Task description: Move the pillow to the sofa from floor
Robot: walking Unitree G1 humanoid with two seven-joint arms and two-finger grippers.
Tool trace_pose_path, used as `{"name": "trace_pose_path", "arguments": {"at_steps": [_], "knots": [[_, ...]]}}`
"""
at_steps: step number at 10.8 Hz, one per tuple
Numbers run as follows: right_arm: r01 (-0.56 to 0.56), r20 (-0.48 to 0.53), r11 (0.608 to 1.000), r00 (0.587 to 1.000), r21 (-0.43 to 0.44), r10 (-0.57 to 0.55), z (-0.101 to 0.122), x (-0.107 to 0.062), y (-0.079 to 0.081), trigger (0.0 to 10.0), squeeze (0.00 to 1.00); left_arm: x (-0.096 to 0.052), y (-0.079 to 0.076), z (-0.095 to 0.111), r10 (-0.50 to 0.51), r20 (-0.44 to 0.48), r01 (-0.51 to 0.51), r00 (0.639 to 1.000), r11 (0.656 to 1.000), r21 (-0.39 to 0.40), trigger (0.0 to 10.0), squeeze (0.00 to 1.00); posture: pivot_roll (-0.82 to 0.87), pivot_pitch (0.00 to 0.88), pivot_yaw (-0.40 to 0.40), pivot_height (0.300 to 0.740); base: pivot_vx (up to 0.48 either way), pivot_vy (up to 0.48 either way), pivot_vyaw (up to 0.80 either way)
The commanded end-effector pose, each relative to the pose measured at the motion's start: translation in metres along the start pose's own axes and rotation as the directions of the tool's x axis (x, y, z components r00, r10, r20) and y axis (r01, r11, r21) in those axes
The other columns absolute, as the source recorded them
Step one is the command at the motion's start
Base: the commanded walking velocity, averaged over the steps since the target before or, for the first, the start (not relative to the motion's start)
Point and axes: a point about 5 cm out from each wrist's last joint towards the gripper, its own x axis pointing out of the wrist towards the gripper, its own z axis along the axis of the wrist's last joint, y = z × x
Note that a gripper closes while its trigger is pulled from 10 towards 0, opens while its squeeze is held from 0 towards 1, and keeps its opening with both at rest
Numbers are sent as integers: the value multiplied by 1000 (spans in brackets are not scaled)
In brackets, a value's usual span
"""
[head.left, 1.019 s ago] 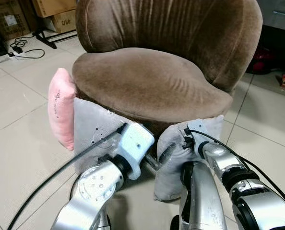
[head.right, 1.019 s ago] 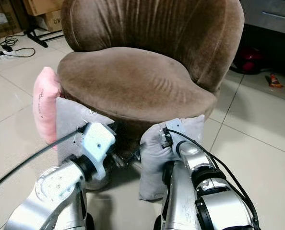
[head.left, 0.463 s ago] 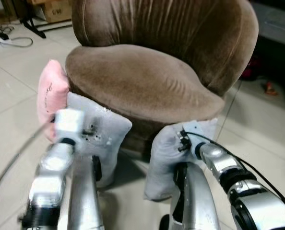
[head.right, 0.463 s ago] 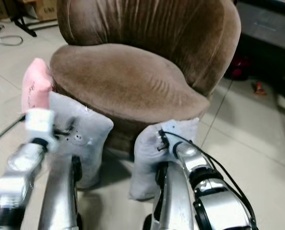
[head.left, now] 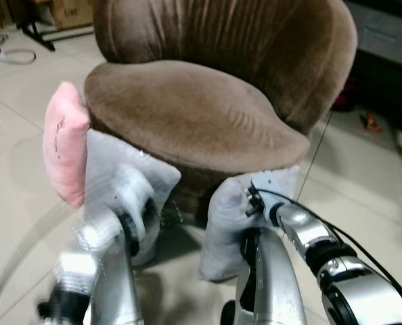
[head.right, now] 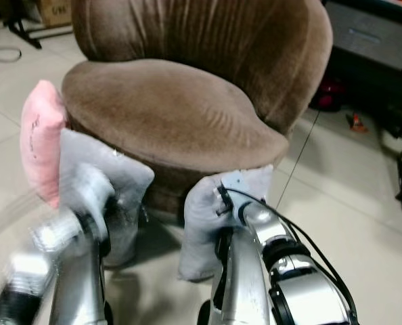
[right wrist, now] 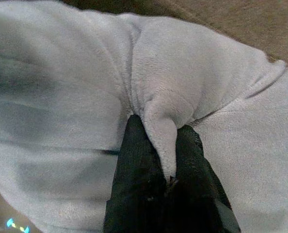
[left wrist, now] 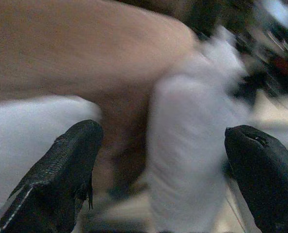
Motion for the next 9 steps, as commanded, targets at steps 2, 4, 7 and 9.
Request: {"name": "trace_pose_path", "arguments": {"at_steps": [2,4,7,9], "knots": [[-21,55,996,998,81,17,-1,-6,-7,0,0,-9,-1,22,-16,73,10,997,996,83,10000,0,14,0,-82,391,0,0,0],[-63,159,987,986,149,39,12,-16,-10,0,0,-22,-7,29,-11,108,-6,994,988,156,10000,0,-13,0,-38,391,0,0,0],[-125,272,961,961,248,55,26,-40,-17,0,0,-28,-15,28,59,118,-78,991,984,161,10000,0,-48,0,-6,391,0,0,0],[-163,321,955,944,246,79,35,-59,-17,0,0,-32,-15,30,120,143,-142,982,978,156,10000,0,-57,0,-6,391,0,0,0]]}}
